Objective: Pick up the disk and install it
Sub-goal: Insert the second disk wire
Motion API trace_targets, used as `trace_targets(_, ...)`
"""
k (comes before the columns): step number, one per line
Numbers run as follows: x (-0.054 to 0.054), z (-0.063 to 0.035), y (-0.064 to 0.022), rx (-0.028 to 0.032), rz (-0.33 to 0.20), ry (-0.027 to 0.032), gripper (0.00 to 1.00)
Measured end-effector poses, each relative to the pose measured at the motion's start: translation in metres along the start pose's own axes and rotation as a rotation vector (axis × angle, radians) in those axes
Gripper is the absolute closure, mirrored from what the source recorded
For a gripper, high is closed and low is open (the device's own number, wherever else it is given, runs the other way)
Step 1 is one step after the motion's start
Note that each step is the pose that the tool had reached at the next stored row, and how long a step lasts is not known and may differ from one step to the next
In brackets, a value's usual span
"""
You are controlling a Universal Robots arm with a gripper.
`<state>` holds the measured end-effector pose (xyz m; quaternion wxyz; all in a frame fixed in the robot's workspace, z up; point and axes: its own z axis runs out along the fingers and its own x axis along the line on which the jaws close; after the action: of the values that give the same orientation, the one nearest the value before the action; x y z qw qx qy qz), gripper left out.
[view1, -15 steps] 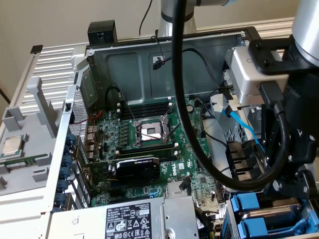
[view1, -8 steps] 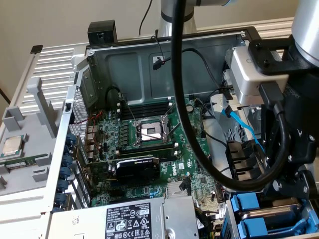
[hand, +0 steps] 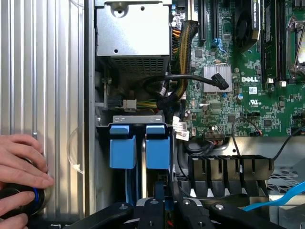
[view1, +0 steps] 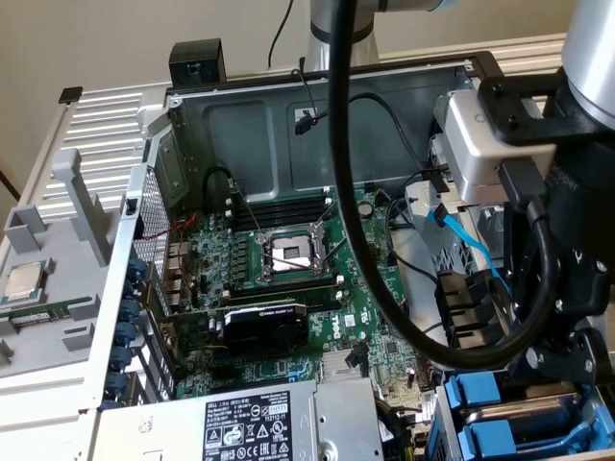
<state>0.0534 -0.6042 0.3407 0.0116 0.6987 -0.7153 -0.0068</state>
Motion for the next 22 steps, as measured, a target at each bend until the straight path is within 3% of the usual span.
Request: trace_targets(22, 0.0012, -0.0023, 0.0014, 0.0074, 0.002, -0.0022, 0.84)
